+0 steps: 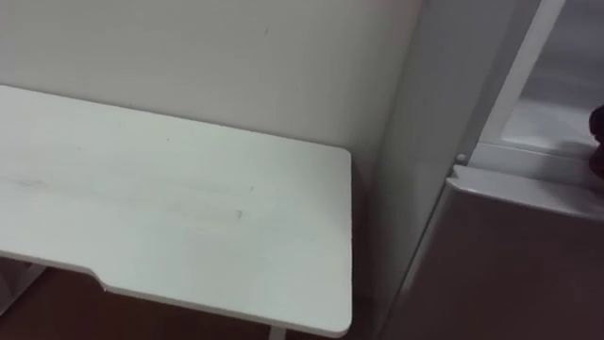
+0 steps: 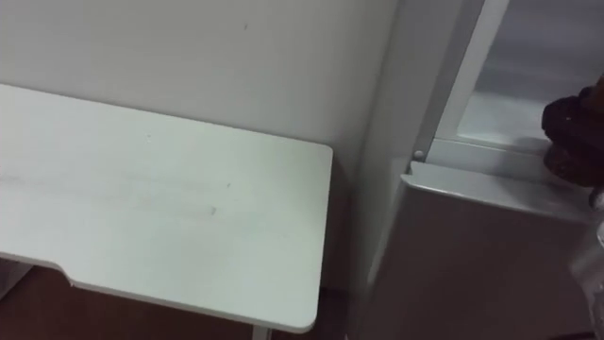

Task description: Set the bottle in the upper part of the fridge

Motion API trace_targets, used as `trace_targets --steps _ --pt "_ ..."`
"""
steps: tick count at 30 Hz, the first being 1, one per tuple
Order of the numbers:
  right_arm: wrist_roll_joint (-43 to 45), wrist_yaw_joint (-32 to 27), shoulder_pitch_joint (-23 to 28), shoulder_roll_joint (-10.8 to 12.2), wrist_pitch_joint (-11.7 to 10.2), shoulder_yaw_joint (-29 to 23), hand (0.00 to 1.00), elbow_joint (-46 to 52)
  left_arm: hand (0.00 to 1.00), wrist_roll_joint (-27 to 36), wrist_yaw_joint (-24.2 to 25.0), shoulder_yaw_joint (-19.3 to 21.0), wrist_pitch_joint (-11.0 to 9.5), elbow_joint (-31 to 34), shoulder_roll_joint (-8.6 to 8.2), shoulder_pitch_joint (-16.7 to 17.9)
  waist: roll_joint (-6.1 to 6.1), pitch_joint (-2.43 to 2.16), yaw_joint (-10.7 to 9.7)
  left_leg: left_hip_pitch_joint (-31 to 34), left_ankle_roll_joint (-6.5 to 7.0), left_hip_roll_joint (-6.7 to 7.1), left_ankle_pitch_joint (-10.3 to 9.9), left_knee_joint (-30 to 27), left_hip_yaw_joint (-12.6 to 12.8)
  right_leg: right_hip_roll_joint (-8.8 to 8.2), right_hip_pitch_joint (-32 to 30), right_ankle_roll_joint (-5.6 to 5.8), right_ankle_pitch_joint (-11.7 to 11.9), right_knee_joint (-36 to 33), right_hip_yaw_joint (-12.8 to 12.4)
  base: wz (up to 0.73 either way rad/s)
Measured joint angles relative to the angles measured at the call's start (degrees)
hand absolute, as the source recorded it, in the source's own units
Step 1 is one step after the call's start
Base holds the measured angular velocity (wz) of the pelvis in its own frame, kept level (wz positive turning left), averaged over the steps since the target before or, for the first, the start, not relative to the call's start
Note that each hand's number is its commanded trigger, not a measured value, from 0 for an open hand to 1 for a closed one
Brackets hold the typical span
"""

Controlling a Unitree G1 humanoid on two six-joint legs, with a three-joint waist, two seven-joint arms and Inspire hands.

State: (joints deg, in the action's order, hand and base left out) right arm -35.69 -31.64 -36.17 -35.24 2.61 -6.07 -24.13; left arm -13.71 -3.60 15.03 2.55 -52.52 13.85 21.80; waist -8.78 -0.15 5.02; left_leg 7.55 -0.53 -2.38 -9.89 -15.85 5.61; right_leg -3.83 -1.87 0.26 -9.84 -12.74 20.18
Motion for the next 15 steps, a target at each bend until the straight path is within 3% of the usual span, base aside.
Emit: trace_targets --steps 6,15 --pt "-0.07 -4.03 -5.52 -0.74 -0.04 2.85 1.0 -5.76 0.0 0.3 -0.09 -1.83 -0.14 2.18 0.56 -0.09 1.0 0.48 0.35 1.96 0.07 -0.28 -0.02 -1.35 -0.33 0.0 -1.44 -0.46 0.32 -0.92 0.21 0.01" --pt "-2.56 -8.85 -8.45 -1.54 -0.09 3.76 1.0 -9.36 0.0 0.08 -0.84 -2.98 0.05 4.34 0.46 0.08 1.47 0.33 2.45 2.01 0.21 -0.27 0.29 -1.67 0.37 -0.06 -2.21 -0.52 0.31 -1.42 -0.79 -0.04"
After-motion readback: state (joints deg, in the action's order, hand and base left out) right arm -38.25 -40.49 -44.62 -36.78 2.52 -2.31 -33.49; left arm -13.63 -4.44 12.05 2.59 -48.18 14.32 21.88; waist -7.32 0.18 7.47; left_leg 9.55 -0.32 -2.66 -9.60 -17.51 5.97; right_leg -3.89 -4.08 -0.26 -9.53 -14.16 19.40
